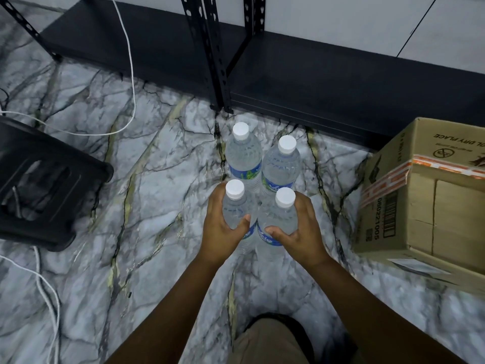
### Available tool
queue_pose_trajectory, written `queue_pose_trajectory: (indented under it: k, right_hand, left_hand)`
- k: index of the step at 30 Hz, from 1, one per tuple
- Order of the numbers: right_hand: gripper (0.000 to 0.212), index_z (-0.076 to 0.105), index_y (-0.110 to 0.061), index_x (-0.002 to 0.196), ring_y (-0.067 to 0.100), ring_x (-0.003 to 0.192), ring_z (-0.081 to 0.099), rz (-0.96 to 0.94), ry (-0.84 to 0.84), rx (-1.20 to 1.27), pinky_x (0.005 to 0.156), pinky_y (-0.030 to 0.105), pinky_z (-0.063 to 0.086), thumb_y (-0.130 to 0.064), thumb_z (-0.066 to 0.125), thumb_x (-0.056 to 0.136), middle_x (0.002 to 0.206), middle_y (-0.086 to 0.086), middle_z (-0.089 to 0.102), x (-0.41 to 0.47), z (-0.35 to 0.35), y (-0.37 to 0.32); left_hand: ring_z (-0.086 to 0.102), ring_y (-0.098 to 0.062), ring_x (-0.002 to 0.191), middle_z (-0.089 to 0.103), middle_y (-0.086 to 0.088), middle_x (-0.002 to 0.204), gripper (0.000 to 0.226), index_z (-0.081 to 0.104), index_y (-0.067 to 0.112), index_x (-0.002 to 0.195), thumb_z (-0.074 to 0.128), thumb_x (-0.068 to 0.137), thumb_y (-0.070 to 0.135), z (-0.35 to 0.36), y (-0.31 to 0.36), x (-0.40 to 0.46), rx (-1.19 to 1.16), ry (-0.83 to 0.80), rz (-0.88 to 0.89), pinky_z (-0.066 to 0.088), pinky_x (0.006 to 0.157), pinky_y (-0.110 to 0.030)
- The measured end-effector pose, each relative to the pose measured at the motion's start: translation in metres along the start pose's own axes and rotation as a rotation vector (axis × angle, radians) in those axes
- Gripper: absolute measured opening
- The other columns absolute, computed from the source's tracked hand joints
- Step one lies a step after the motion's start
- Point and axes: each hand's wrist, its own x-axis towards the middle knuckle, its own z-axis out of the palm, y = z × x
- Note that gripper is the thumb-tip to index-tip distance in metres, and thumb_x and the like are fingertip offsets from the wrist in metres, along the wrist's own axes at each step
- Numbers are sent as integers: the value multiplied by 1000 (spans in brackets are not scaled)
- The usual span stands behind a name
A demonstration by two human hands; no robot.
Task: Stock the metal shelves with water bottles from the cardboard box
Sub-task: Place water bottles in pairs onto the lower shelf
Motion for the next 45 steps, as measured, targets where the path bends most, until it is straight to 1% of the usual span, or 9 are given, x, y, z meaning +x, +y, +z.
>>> queue_pose_trajectory:
  k: [10, 14, 19, 25, 29, 32, 36, 41, 45]
  right_hand:
    - [79, 30, -31, 136, 3, 126, 40, -38, -73, 42, 103, 9, 30, -49, 70, 71, 134, -5, 43, 9, 0, -2]
    - [82, 34, -34, 133, -19, 121, 31, -31, -29, 9, 98, 1, 26, -56, 73, 64, 128, -20, 40, 12, 3, -2]
    - [83, 36, -29, 134, -16, 124, 30, -42, 6, 10, 101, 4, 26, -54, 74, 66, 127, -18, 38, 18, 12, -1]
    - [82, 30, -23, 139, 8, 131, 38, -90, -110, 54, 108, 21, 34, -47, 70, 72, 136, -5, 38, 22, 11, 6]
    - [87, 31, -27, 137, -3, 129, 37, -63, -129, 29, 105, 12, 32, -52, 74, 65, 134, -3, 41, 26, 7, 10]
    - [91, 34, -26, 134, -16, 126, 30, -81, -101, 13, 104, 7, 28, -55, 76, 59, 131, -1, 40, 26, 10, 12]
    - [88, 36, -19, 133, -17, 125, 28, -121, -54, 3, 102, 5, 26, -52, 75, 62, 125, 5, 39, 27, 19, 7]
    - [82, 35, -20, 133, -10, 122, 36, -86, -39, 26, 100, 4, 29, -50, 72, 67, 126, 7, 46, 25, 23, -3]
    - [77, 39, -25, 134, -1, 117, 44, -21, -39, 7, 97, 4, 33, -53, 71, 69, 126, 5, 49, 19, 25, -5]
  left_hand:
    - [49, -13, 129, 46, 20, 137, 71, 31, 58, 133, 70, 76, 43, -7, -10, 13, 20, 23, 89, 47, 102, -49]
    - [41, -20, 134, 38, -1, 141, 71, 31, 38, 140, 67, 79, 41, -5, -17, 17, 23, -2, 182, 41, 108, -40]
    - [41, -20, 128, 36, 24, 132, 74, 34, 27, 135, 70, 73, 46, -8, -19, 18, 129, 52, 218, 37, 107, -28]
    - [39, -29, 135, 39, -6, 143, 83, 27, 24, 143, 71, 78, 51, -6, -28, 23, 40, -3, 225, 38, 108, -54]
    - [30, -28, 140, 28, 7, 145, 82, 25, 28, 141, 70, 77, 52, -8, -26, 27, 74, 3, 296, 29, 116, -37]
    - [23, -31, 145, 15, -5, 153, 85, 31, 29, 140, 73, 72, 57, -11, -27, 30, 93, 27, 259, 27, 117, -28]
    - [42, -12, 136, 36, 28, 145, 85, 30, 56, 135, 81, 67, 53, -15, -25, 30, -38, -3, 159, 43, 108, -43]
    - [49, 5, 123, 47, 37, 129, 83, 30, 64, 129, 79, 67, 37, -16, -18, 31, -58, 12, 76, 45, 99, -17]
    - [41, 22, 120, 44, 25, 130, 85, 31, 42, 134, 84, 71, 17, -15, -20, 17, -6, 32, 48, 34, 92, 1]
